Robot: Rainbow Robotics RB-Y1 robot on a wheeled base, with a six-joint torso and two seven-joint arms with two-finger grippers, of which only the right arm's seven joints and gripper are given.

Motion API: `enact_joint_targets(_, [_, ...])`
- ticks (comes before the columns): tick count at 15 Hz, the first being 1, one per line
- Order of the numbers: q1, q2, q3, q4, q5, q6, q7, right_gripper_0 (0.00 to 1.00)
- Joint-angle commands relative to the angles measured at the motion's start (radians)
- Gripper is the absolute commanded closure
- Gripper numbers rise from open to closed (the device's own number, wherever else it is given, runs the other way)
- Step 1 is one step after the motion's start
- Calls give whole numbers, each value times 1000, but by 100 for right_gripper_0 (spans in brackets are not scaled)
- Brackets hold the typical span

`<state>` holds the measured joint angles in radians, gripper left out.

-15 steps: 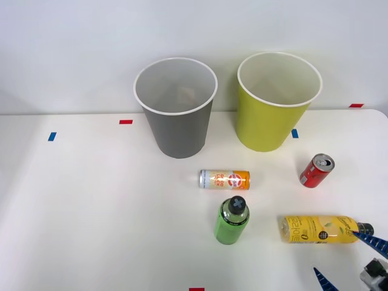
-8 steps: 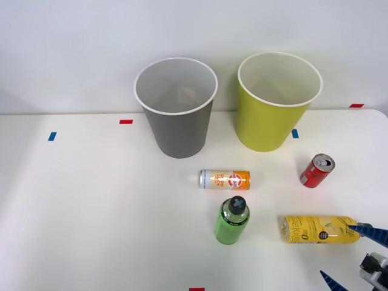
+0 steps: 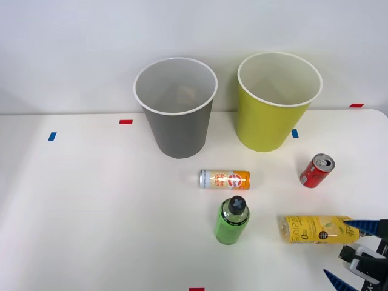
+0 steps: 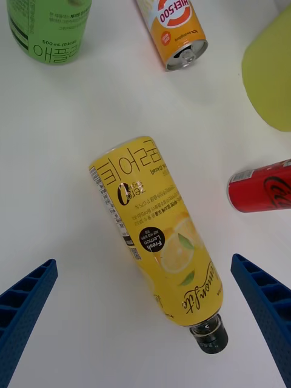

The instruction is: Put cans in the gray bin, plastic bottles in the light green bin

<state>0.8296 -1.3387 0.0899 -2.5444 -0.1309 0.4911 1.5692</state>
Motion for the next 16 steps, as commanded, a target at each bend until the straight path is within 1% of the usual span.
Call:
enact_joint_targets(1, [-30, -65, 1, -74, 1, 168, 3, 0])
enact_joint_targets(2, [-37, -85, 1, -74, -3, 227, 8, 0])
enact_joint_targets(4, [-43, -102, 5, -74, -45, 262, 17, 0])
enact_joint_targets(5, [-69, -108, 19, -74, -90, 287, 26, 0])
enact_joint_targets(6, [-103, -109, 42, -74, -111, 305, 34, 0])
enact_joint_targets(7, [-147, -109, 79, -74, -136, 333, 40, 0])
enact_joint_targets(8, [-211, -109, 137, -74, -154, 359, 46, 0])
enact_joint_targets(13, [-546, -112, 395, -74, -154, 423, 57, 0])
enact_joint_targets(15, [-606, -132, 445, -74, -162, 449, 66, 0])
enact_joint_targets(16, [-644, -135, 470, -74, -194, 468, 71, 0])
